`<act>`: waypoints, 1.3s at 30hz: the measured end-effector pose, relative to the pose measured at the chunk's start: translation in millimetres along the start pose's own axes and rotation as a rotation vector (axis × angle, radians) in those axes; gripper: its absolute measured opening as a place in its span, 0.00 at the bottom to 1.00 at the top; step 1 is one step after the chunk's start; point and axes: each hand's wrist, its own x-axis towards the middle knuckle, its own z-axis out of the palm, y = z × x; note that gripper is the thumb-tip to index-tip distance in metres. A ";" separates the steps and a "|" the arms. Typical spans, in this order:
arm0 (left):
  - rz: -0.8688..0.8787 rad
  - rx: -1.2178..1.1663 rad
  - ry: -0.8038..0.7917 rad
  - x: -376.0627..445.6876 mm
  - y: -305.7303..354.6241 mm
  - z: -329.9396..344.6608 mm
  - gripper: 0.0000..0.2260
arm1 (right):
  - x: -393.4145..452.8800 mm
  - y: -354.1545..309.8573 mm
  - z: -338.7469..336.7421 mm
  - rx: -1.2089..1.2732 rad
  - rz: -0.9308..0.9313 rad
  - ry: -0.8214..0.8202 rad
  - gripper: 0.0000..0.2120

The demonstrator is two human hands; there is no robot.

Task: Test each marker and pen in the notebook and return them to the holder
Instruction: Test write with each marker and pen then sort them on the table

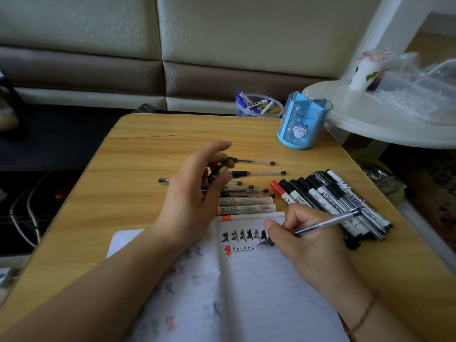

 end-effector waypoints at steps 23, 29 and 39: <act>0.056 -0.047 -0.043 -0.9 1.0 4.1 0.14 | 1.6 1.8 -0.9 -0.008 0.040 -0.021 0.19; 0.087 -0.039 -0.093 -1.8 0.4 3.8 0.11 | 4.1 2.2 -1.5 0.044 0.086 -0.034 0.20; 0.107 0.026 -0.138 -2.2 -2.2 4.9 0.14 | 6.4 -13.8 -14.7 0.496 0.134 0.037 0.08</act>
